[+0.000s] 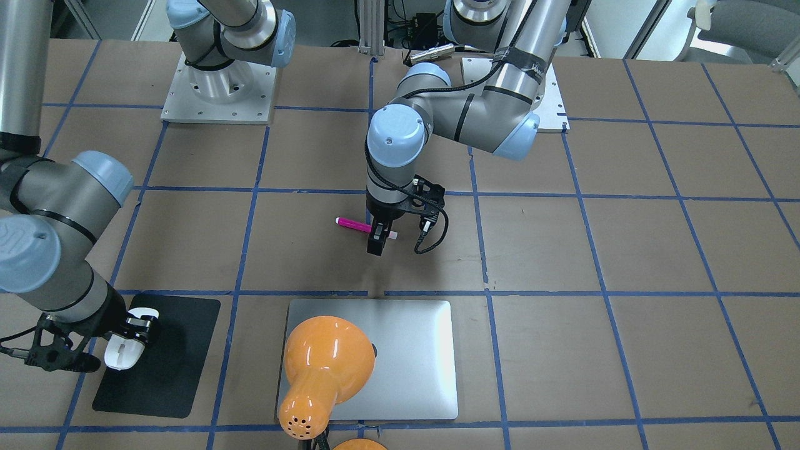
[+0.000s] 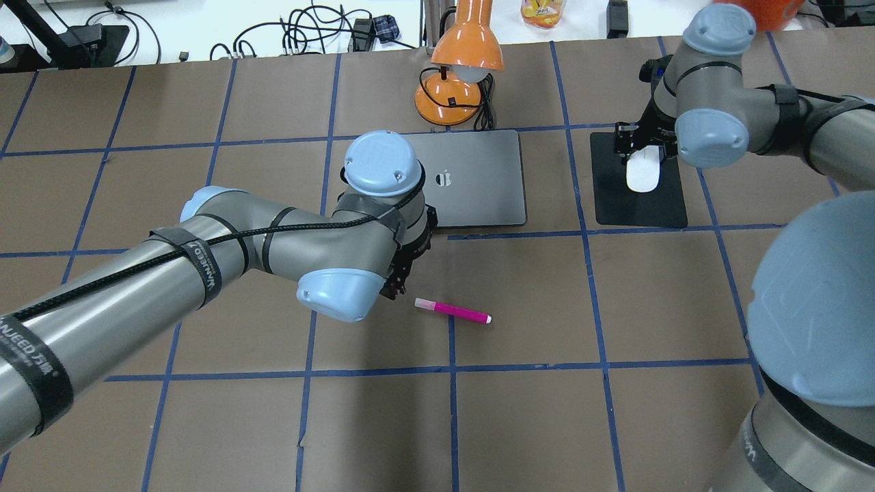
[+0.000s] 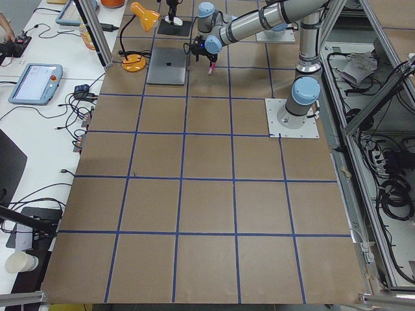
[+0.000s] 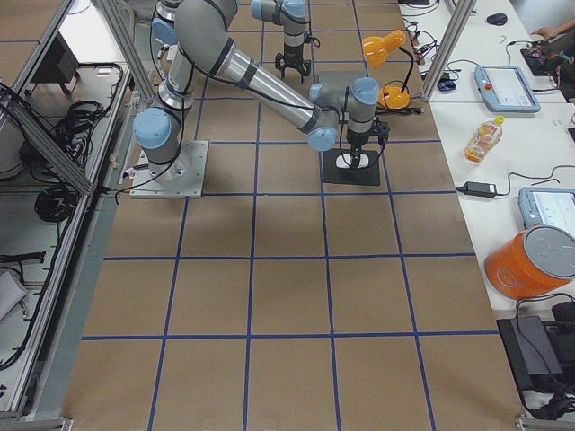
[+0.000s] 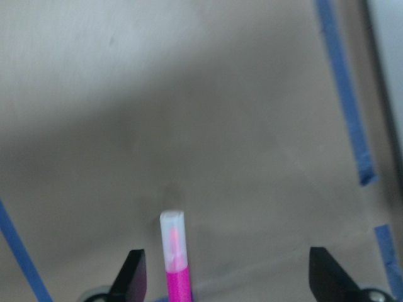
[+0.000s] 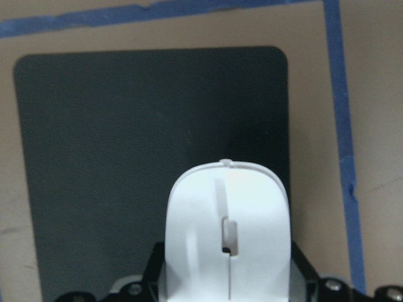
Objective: Place pen and mouse around notebook
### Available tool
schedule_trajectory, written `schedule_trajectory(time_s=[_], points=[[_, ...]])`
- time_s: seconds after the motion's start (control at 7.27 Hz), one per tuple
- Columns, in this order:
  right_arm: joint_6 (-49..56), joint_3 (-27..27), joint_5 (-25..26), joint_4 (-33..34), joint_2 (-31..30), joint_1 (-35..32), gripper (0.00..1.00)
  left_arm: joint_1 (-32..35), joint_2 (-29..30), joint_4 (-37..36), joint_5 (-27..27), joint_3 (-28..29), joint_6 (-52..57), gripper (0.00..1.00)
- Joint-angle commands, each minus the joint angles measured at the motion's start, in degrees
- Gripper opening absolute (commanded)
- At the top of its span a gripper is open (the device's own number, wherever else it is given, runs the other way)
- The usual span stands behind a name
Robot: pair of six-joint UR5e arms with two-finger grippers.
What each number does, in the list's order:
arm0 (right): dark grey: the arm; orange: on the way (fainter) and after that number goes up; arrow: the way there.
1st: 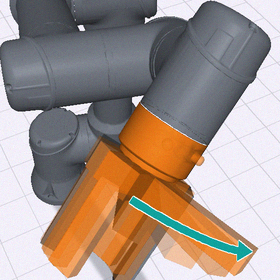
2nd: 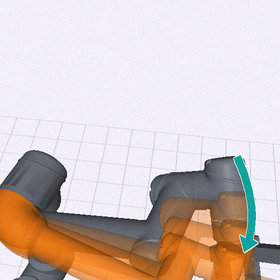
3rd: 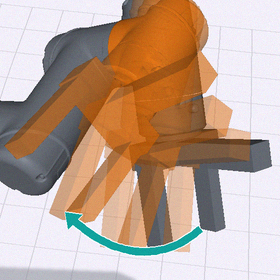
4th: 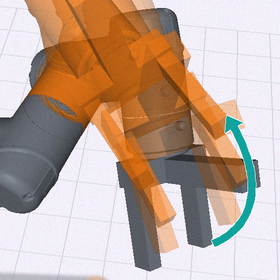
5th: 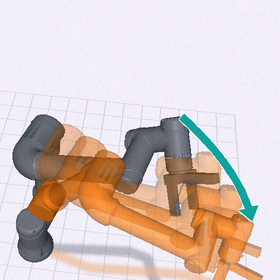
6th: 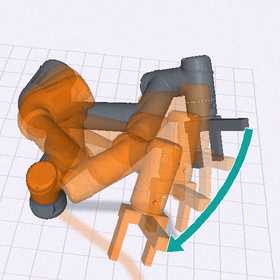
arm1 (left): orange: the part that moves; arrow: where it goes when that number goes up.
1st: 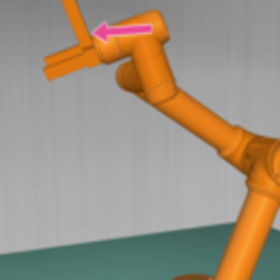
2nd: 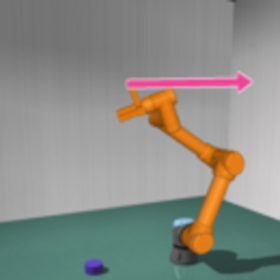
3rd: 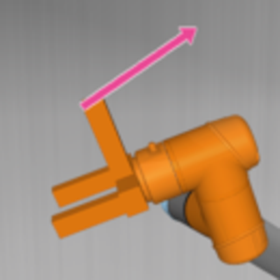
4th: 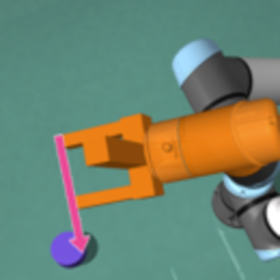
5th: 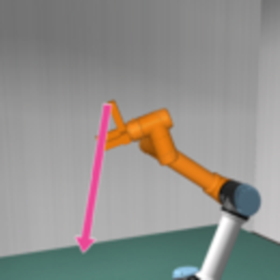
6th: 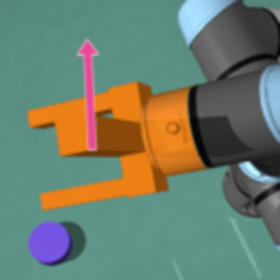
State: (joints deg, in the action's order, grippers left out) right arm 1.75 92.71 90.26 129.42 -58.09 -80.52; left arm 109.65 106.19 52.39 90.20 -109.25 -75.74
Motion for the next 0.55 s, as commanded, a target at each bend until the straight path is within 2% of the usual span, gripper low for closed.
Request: schedule_trajectory(time_s=[0.0,0.14,0.28,0.41], points=[[-0.4,-0.8,0.3,0.2,2.1,-0.5,0.61,-6.9,-5.0,6.1,-5.4,3.1,27.5,0.96],[-0.4,-0.6,0.4,0.2,2.0,-0.5,0.61,-8.7,-6.2,12.8,-5.5,6.6,45.8,0.95],[-0.2,-1.0,0.4,0.1,2.1,-0.5,0.63,-9.1,-7.4,17.3,-5.1,9.1,56.5,0.94],[-0.2,-1.3,0.4,0.1,2.0,-0.5,0.65,-9.3,-9.3,18.1,-4.9,10.6,57.8,1.00]])
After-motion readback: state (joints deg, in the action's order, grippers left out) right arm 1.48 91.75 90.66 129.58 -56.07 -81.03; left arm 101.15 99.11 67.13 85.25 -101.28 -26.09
